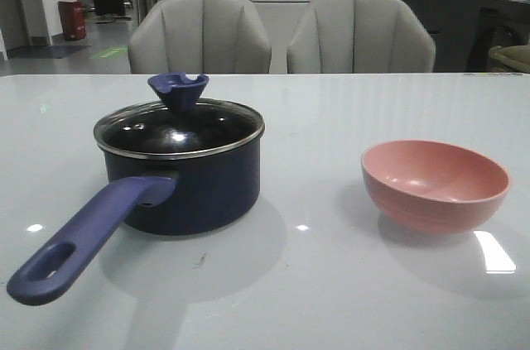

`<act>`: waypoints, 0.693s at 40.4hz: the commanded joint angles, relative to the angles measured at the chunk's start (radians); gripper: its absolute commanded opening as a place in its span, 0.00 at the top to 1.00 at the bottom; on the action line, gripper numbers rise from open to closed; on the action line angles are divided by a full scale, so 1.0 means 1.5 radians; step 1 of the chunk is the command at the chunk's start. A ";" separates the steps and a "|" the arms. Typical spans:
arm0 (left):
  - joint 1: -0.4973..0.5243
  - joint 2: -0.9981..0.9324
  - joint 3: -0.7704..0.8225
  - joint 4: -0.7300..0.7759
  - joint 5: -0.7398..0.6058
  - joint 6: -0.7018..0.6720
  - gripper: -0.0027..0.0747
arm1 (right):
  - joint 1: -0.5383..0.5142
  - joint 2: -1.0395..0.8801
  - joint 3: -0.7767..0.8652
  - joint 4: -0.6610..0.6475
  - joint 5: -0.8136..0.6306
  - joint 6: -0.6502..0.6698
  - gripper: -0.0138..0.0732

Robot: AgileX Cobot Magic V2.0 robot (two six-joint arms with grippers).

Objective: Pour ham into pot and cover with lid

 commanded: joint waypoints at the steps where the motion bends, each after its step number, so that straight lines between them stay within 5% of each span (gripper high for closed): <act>1: 0.052 -0.018 0.025 -0.030 -0.103 -0.007 0.82 | 0.000 0.003 -0.019 0.006 -0.052 -0.008 0.67; 7: 0.106 -0.045 0.086 -0.025 -0.148 -0.051 0.82 | 0.000 0.003 -0.019 0.006 -0.052 -0.008 0.67; 28: 0.106 -0.066 0.089 -0.031 -0.129 -0.051 0.82 | 0.000 0.003 -0.019 0.006 -0.052 -0.008 0.67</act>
